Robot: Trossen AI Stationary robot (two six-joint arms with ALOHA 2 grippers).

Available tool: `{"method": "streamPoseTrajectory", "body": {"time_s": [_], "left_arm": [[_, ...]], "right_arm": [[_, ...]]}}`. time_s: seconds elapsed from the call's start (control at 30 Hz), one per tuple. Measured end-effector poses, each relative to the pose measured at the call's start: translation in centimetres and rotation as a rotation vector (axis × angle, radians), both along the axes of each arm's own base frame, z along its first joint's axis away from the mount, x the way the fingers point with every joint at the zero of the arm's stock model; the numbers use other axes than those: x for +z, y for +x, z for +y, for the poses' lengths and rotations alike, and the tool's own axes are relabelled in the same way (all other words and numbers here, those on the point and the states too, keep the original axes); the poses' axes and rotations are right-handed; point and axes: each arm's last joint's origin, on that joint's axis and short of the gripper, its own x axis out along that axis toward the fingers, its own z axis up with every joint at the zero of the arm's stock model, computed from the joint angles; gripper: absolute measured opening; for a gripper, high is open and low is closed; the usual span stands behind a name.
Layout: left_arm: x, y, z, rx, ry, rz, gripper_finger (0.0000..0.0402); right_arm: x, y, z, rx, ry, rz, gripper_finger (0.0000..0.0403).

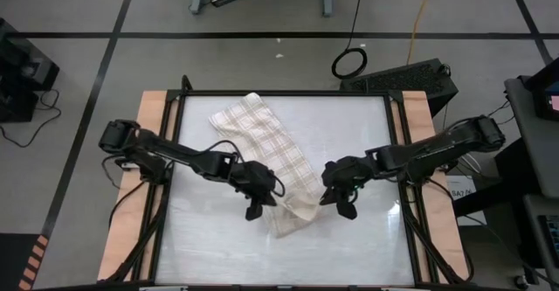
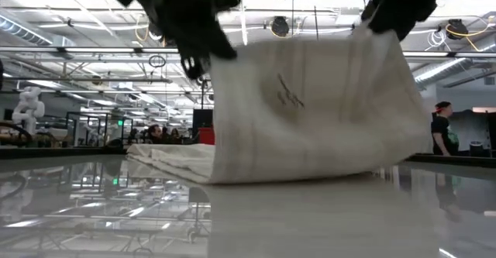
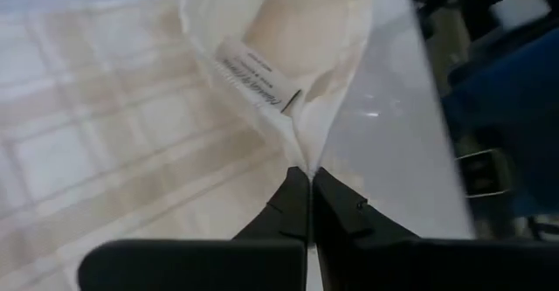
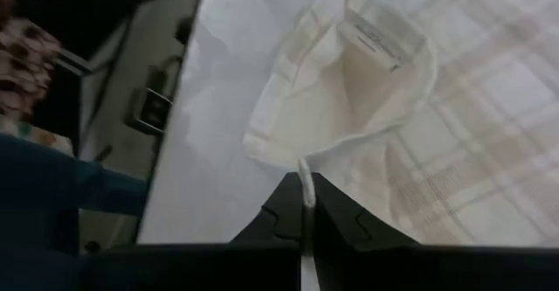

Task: Roll towel
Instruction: Roll the white-brown patterned towel

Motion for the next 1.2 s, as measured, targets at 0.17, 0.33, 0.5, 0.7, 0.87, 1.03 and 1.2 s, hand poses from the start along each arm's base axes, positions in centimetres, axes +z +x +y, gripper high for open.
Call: {"method": "streamPoseTrajectory", "body": {"time_s": [0.17,0.33,0.5,0.7,0.87,1.03,1.2], "left_arm": [[3.3,-1.4,-1.8,0.028,-0.026,0.036,0.0004],[6.7,-2.6,-3.3,0.083,0.054,0.008,0.0003],[8.3,-2.6,-4.7,0.143,0.020,-0.048,0.0005],[8.0,-2.3,-6.9,0.249,-0.038,-0.079,0.0007],[6.5,-1.9,-9.4,0.235,-0.056,-0.080,0.0008],[5.3,-2.0,-11.5,0.267,-0.078,-0.075,0.0009],[4.8,-2.6,-13.4,0.288,-0.073,-0.098,0.0009]], "right_arm": [[2.2,-1.4,-0.4,0.003,0.076,-0.068,0.0000],[4.4,-3.1,-1.0,0.020,0.125,-0.155,0.0000],[5.2,-4.2,-1.3,0.103,0.202,-0.161,0.0000],[4.9,-4.4,-1.4,0.120,0.227,-0.109,0.0000],[4.6,-4.2,-1.3,0.089,0.263,-0.063,0.0000],[3.9,-3.7,-0.7,0.023,0.345,0.046,0.0000],[3.2,-3.2,0.6,-0.010,0.394,0.129,0.0000]]}}
